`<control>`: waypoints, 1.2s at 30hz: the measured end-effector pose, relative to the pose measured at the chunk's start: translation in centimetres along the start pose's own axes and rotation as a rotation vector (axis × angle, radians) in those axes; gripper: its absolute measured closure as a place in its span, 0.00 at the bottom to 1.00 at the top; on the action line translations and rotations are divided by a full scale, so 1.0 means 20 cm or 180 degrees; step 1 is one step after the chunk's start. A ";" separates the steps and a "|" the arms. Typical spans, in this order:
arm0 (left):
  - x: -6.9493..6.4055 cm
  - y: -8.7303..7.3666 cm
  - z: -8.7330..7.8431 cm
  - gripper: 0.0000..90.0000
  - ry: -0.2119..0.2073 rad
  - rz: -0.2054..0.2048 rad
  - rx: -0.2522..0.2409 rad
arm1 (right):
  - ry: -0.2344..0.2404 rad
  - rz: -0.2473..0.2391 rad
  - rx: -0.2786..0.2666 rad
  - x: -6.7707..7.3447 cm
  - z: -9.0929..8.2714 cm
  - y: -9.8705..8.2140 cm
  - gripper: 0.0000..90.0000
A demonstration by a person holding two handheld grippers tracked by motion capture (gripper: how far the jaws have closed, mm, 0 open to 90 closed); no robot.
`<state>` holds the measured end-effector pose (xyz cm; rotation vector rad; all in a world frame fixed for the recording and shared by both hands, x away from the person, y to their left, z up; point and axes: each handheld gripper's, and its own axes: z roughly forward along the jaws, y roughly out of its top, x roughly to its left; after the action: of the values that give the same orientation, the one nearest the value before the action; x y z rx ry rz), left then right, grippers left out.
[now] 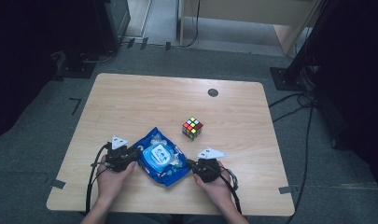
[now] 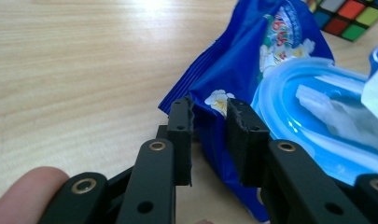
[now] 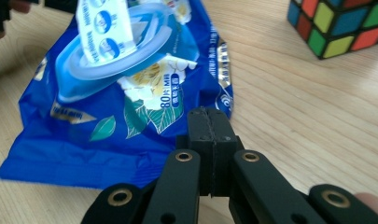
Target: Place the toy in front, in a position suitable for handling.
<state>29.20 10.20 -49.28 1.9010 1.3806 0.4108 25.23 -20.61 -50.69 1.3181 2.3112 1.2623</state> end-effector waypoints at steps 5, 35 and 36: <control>0.04 0.06 0.06 0.83 0.0030 -0.0017 -0.0018 | -0.0050 0.0031 -0.0039 0.04 0.05 0.01 1.00; 0.19 0.23 0.07 0.60 -0.0013 -0.0095 -0.0323 | -0.0162 0.0076 -0.0442 0.07 0.05 0.13 0.71; 0.20 0.22 0.05 0.58 -0.0021 -0.0105 -0.0342 | -0.0209 0.0025 -0.0460 0.05 0.03 0.14 0.68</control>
<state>34.26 12.77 -47.42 1.7888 1.3564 0.4530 26.76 -18.86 -48.73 1.3013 2.1293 1.3399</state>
